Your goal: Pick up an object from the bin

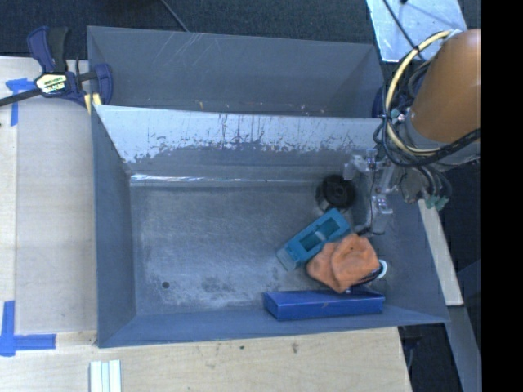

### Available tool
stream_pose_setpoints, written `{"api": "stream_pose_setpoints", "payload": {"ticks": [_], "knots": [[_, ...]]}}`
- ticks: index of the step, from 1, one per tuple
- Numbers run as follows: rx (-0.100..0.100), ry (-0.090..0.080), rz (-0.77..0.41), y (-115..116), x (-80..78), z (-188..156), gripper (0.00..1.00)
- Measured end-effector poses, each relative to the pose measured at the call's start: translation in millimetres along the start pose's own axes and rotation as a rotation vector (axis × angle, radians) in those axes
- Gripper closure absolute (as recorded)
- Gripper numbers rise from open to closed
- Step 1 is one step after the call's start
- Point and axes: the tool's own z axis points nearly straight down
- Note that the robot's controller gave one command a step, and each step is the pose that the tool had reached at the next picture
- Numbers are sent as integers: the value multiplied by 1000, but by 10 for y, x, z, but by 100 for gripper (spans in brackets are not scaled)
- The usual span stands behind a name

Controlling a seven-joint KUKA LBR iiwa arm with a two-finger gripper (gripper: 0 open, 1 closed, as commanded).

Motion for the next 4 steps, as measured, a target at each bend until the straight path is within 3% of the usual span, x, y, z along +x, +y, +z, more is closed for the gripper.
{"api": "stream_pose_setpoints", "payload": {"ticks": [1,2,3,4], "knots": [[1,-9,-2,4,-13,-50,0],[2,-17,53,177,-270,359,0],[-1,-6,62,315,-182,681,0],[0,-14,120,300,-433,1060,0]]}}
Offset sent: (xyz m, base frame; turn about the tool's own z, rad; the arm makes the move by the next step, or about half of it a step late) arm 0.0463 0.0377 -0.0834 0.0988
